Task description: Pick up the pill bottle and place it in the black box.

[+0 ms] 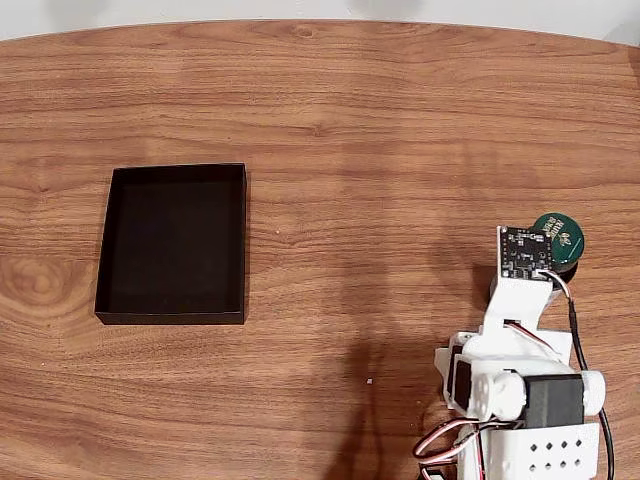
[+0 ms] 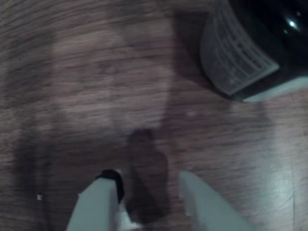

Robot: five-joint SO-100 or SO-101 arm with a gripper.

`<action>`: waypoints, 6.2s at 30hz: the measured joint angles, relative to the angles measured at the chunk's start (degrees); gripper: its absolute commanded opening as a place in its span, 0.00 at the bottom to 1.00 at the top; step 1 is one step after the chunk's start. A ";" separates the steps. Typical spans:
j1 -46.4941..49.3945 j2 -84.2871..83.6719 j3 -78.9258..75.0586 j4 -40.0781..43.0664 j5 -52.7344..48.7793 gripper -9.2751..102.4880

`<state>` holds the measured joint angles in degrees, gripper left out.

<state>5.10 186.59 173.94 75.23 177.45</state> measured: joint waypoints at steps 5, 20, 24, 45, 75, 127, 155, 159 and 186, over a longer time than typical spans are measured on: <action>0.09 -5.80 -1.32 -2.29 0.00 0.23; 11.78 -13.36 0.00 -18.72 1.93 0.45; 12.57 -13.80 0.35 -21.45 0.00 0.48; 19.69 -15.91 0.62 -22.94 3.60 0.55; 21.62 -17.93 0.62 -32.61 7.47 0.63; 22.68 -36.21 0.62 -59.41 6.68 0.60; 20.48 -47.90 0.62 -74.97 4.22 0.54; 19.34 -47.90 0.62 -75.85 3.16 0.53; 16.17 -47.90 0.62 -75.94 1.05 0.52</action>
<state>21.27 138.69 174.55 -0.70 178.51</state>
